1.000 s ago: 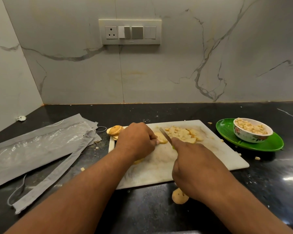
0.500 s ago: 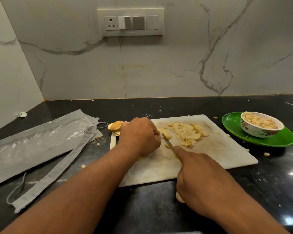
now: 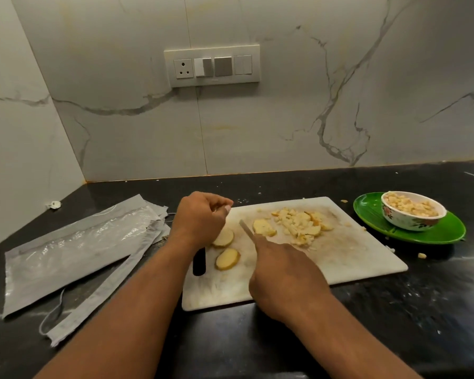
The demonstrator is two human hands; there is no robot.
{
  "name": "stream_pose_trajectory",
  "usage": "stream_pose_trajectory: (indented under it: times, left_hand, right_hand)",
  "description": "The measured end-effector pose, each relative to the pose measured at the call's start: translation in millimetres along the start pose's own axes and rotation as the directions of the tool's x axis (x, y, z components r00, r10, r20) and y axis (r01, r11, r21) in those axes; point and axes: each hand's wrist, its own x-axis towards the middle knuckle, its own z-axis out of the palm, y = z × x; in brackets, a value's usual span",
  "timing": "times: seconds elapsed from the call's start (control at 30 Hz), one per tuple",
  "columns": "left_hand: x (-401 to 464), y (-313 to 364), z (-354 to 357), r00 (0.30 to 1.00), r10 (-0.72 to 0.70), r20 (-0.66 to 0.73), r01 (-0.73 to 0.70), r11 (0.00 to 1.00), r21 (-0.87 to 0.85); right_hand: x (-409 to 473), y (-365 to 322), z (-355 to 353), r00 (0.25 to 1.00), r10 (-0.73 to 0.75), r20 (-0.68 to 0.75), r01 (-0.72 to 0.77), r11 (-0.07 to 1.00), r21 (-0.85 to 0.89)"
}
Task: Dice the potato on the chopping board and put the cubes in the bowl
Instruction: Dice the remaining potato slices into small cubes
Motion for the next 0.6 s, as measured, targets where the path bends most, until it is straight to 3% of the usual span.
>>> stream_pose_trajectory:
  times: [0.23,0.4,0.5,0.6]
  left_hand:
    - [10.2,-6.7,-18.7,0.986,-0.066,0.151,0.061,0.997,0.039]
    - [8.0,2.8,-40.7,0.936,-0.124,0.33,0.04,0.967,0.251]
    - [5.8,10.2,-38.8,0.926,-0.214,0.31,0.063,0.899,0.434]
    - [2.8,15.6,-29.0,0.925,-0.257,0.281,0.043,0.804,0.593]
  right_hand:
    - [-13.4,27.6,-5.1,0.993,0.109,-0.044,-0.112,0.991,-0.078]
    - [-3.6,12.3,-4.3,1.0,0.017,-0.017,-0.018,0.999,-0.033]
    - [5.9,14.4,-3.8,1.0,0.006,0.027,-0.005,0.999,-0.04]
    - [7.1,34.2,-9.2,0.997,0.076,-0.017,-0.076,0.996,-0.044]
